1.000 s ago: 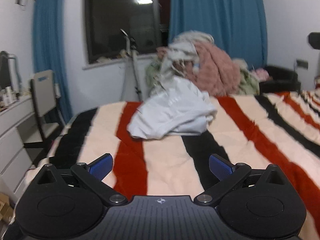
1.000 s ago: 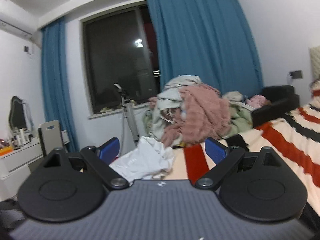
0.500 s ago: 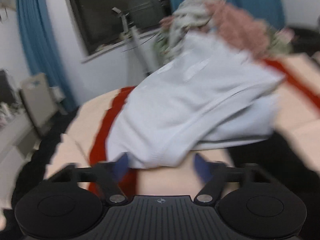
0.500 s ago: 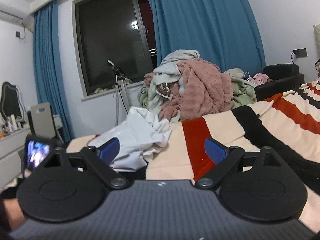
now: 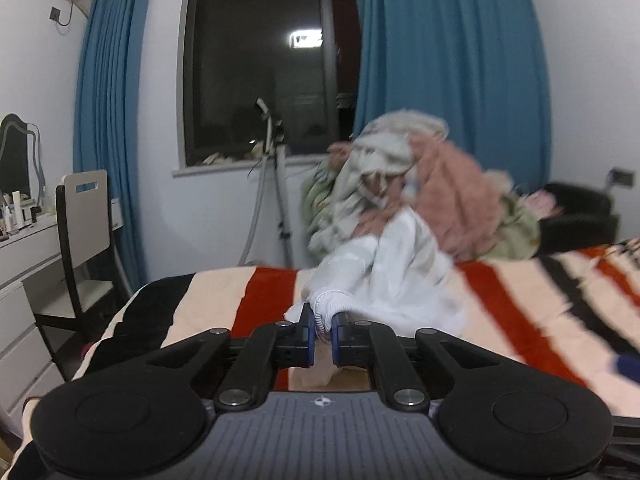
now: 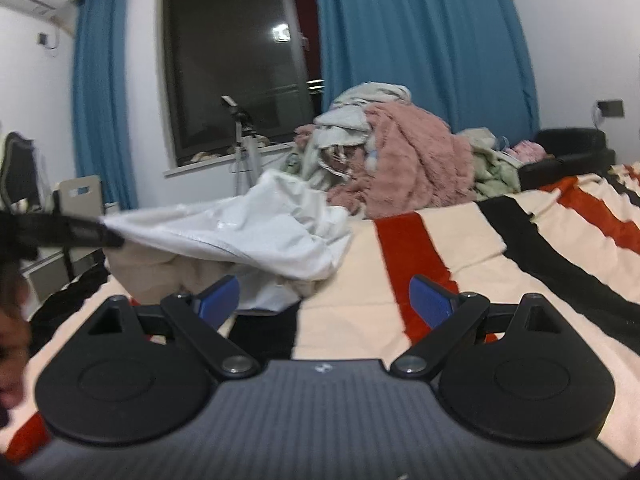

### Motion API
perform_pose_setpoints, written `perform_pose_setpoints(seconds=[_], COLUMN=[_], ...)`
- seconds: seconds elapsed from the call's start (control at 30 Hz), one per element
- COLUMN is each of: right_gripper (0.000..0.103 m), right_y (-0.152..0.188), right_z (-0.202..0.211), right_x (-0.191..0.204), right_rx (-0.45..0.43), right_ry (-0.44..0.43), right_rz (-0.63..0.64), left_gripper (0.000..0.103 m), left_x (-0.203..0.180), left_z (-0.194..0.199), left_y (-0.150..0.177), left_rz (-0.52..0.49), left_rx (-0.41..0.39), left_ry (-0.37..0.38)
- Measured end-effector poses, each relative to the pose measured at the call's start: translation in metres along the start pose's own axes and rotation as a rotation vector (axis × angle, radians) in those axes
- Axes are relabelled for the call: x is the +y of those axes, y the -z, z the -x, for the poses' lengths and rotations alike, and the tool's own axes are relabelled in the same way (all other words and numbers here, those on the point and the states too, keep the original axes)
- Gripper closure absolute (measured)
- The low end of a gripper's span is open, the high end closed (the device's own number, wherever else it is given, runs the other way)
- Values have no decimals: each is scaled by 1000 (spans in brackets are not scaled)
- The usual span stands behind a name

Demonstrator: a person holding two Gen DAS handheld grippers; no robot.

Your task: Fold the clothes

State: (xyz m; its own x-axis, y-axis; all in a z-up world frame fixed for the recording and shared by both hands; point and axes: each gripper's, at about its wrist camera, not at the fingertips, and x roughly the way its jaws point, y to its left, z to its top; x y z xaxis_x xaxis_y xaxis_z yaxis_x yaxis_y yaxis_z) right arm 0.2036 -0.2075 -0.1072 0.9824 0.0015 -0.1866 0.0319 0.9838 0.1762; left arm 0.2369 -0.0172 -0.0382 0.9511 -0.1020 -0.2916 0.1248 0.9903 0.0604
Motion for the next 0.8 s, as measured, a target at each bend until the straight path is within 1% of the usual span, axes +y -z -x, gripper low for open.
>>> perform_pose_setpoints(seconds=[0.13,0.23,0.4,0.47,0.57,0.67,0.7,0.73,0.8], right_gripper=[10,10,10,10,10,10,10,10,10], right_y=[-2,-5,-9,-10,-6,1,4,5,8], right_z=[26,48,90,103,112,103,98,92,78], right_x=[18,30,53,62,76,88,90,90,88], right_rx=[-19,-27,-9,12,41,81,93,103,130], right_ry=[-42,-83,-171,-212,-254,-272,-272,-271,-269], right_rz=[62,97,175,192,228,247,245,233,194], left_gripper=[96,96,96,96,96,95,95,95,95], left_x=[7,15,23,26,32,39,39,40,39], left_z=[74,123,192,207,219,221,219,217,208], left_y=[3,13,28,33,42,51,53,54,58], left_rz=[34,68,117,144,160,202,202,201,206], left_rx=[-23,-37,-60,-64,-72,-69,-74,-79,-60], left_ry=[46,87,167,204,218,235,234,232,241])
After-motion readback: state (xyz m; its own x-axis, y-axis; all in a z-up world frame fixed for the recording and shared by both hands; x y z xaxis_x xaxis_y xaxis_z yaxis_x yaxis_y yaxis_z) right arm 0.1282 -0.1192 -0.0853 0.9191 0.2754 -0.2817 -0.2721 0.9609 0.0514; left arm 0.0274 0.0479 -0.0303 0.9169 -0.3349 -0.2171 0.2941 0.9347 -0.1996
